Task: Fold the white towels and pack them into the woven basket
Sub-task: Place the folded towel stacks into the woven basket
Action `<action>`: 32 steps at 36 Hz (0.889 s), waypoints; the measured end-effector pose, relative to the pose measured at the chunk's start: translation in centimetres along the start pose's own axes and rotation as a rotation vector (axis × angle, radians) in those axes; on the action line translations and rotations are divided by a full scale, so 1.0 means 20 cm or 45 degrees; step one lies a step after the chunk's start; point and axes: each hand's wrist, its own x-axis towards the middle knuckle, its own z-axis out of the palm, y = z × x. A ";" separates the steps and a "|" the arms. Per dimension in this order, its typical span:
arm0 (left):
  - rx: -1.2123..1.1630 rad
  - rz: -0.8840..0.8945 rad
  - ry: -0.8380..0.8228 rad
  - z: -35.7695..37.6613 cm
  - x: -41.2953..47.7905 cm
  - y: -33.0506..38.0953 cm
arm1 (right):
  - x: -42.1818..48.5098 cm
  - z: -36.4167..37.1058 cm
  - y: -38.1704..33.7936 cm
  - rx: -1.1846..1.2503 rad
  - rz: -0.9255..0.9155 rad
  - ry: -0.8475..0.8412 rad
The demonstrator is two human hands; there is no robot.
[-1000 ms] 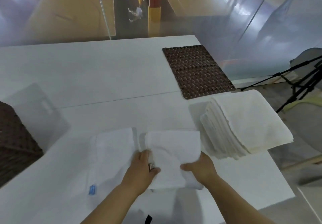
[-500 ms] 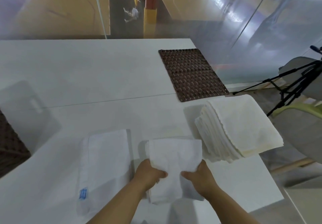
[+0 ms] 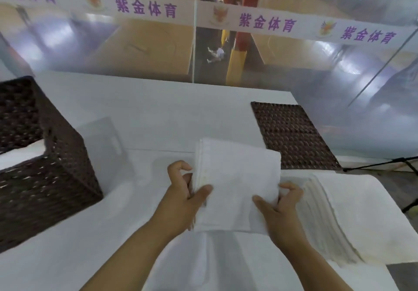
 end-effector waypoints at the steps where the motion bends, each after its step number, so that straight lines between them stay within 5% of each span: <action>1: 0.043 0.056 0.039 -0.08 0.00 0.04 | 0.02 0.06 -0.07 0.000 -0.086 -0.017; 9: 0.489 0.369 0.330 -0.77 -0.09 0.33 | 0.09 0.61 -0.59 -0.139 -0.612 -0.264; 19: 0.587 0.139 0.728 -1.66 -0.28 0.35 | -0.03 1.48 -1.05 -0.254 -0.828 -0.695; 25: 0.630 -0.124 0.752 -2.09 -0.30 0.16 | -0.10 1.98 -1.16 -0.533 -0.757 -0.968; 32: 0.683 -0.456 0.479 -2.31 -0.23 -0.24 | -0.12 2.43 -1.05 -1.119 -0.493 -1.233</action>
